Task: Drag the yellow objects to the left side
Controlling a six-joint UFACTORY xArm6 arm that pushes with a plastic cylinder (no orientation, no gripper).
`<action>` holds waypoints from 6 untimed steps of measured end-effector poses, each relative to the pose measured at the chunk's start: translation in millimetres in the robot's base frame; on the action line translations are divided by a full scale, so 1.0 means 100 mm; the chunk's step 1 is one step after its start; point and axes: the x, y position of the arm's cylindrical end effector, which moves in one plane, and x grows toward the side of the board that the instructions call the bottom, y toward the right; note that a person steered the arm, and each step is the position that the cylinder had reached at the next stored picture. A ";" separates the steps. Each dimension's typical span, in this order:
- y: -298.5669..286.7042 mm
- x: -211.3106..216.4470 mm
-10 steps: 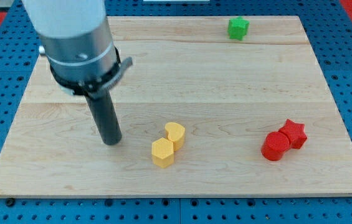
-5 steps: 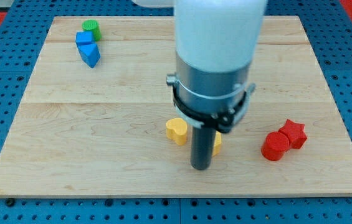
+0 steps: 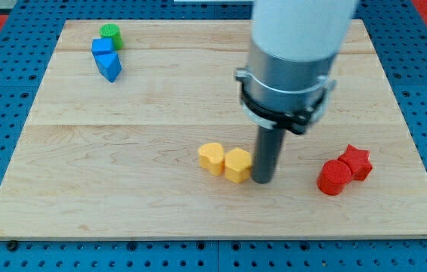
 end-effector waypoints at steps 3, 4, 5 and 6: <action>-1.22 -0.36; -1.53 -0.36; -1.87 -0.37; -1.98 -0.39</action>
